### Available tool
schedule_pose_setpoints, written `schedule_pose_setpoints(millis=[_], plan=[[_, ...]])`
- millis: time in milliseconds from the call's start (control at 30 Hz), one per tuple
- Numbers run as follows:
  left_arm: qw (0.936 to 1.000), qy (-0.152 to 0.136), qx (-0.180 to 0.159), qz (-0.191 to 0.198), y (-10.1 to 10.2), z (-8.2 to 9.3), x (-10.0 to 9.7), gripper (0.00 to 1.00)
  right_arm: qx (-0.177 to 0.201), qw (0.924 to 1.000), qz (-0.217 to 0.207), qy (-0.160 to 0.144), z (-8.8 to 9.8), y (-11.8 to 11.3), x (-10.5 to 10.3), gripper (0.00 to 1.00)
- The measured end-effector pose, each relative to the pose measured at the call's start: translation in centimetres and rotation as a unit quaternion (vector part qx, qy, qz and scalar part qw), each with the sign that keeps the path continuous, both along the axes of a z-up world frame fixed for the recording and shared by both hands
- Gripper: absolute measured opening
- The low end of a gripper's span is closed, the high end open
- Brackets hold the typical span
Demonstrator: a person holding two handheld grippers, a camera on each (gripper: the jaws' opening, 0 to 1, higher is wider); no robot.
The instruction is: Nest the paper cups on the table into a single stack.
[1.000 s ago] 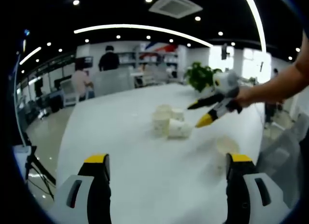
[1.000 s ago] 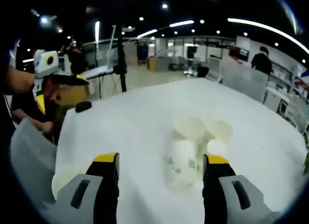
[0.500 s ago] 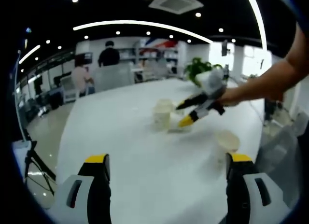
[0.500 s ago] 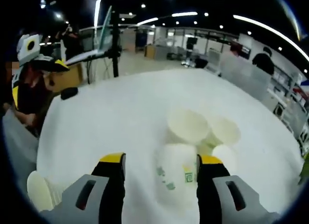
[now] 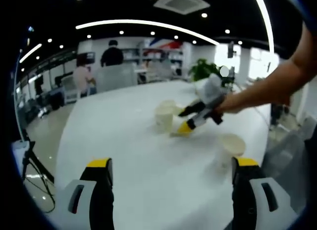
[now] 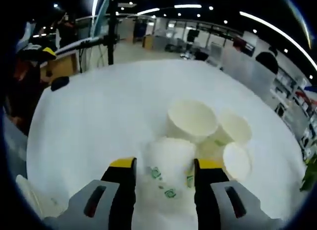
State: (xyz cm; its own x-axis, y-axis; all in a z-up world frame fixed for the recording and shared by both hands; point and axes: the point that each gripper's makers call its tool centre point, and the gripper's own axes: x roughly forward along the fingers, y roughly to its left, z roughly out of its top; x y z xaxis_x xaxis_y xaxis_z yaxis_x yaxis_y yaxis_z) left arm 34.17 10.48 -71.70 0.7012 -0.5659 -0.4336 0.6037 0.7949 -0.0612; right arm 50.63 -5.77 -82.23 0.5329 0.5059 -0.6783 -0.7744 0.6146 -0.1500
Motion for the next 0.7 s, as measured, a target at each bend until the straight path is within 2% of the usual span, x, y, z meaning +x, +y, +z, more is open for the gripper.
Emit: schedule_pose_setpoints(millis=[133,333,600,700], plan=[[1.0,0.005,-0.001,0.0,0.0,-0.4,-0.3,0.98,0.004,0.9999,0.002,0.01,-0.1,-0.1,-0.6,0.39],[1.0,0.009,-0.004,0.0,-0.2,-0.5,-0.4,0.98,0.007,0.9997,0.0,0.021,0.0,0.3,0.2,0.43],[0.9999,0.009,-0.005,0.003,0.1,-0.3,-0.2,0.98,-0.053,0.9972,0.024,0.046,-1.5,1.0,0.7,0.46],[0.9999,0.008,-0.005,0.004,0.1,-0.2,-0.1,0.98,-0.052,0.9975,0.021,0.042,-1.4,1.0,0.8,0.45]])
